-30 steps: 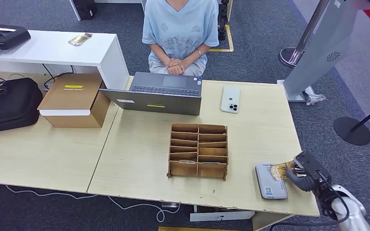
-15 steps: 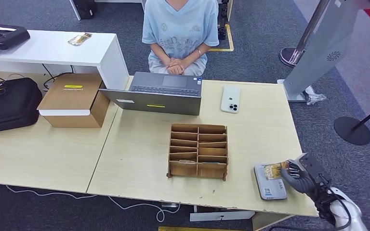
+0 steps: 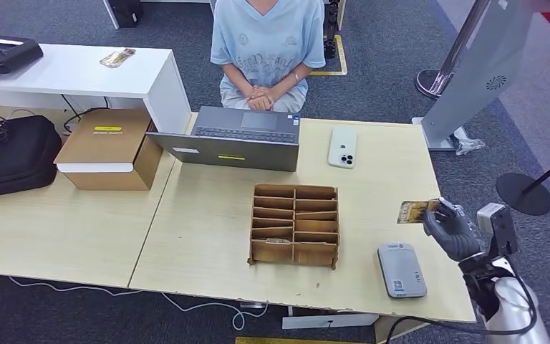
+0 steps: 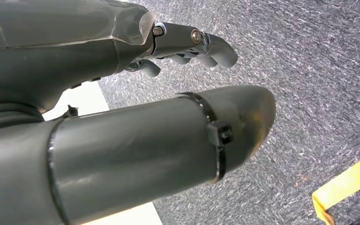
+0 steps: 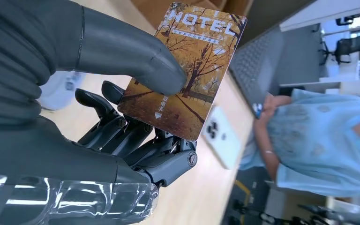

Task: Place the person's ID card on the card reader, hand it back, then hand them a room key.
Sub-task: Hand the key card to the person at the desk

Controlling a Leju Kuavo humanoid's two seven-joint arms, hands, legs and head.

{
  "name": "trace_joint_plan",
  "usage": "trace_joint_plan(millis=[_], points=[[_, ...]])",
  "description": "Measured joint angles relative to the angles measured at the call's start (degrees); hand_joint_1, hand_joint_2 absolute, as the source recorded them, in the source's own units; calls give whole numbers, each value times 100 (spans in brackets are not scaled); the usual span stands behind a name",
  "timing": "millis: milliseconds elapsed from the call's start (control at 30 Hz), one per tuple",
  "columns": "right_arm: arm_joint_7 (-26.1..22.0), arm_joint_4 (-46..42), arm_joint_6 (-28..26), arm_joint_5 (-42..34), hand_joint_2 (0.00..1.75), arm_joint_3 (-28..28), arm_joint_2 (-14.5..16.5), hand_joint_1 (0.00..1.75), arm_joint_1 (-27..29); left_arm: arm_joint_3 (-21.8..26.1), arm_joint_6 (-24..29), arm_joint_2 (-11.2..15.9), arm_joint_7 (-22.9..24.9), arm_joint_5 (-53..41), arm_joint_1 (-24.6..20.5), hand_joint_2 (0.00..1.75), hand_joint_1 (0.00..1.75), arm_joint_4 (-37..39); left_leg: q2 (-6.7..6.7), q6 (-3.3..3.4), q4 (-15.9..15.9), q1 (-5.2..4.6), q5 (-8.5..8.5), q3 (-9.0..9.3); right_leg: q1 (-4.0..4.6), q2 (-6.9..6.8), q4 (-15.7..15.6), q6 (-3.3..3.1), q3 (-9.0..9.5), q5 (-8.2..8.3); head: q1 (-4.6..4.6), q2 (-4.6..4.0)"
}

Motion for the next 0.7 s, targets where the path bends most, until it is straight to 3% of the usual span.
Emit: trace_joint_plan(millis=[100, 200, 500, 600, 700], points=[[-85, -205, -635, 420, 175, 98, 96, 175, -244, 0, 5, -13, 0, 0, -12, 0, 0, 0, 0, 3, 0, 0, 4, 0, 0, -1, 1, -1, -2, 1, 0, 0], [-104, -450, -1600, 1274, 175, 358, 175, 175, -509, 0, 7, -30, 1, 0, -15, 0, 0, 0, 0, 2, 0, 0, 9, -1, 0, -1, 4, -2, -4, 3, 0, 0], [359, -1291, -5062, 5207, 175, 1585, 538, 175, -1210, -9, -54, -67, 0, -7, -42, 0, 0, 0, 0, 4, -1, 2, 14, -3, 2, 1, 8, -3, -13, 2, -1, 0], [572, -1387, -5811, 6305, 175, 2014, 590, 175, -1450, -25, -75, -73, 0, -7, -66, 0, 0, 0, -2, 4, -2, 2, 14, -7, 2, -2, 8, -3, -14, 2, 0, 0], [649, -1364, -6098, 6840, 175, 2438, 623, 175, -1771, -71, -103, -72, 0, -7, -79, 0, 0, 0, 0, 3, -2, 1, 16, -8, 1, 1, 9, -3, -14, 3, 0, 0]])
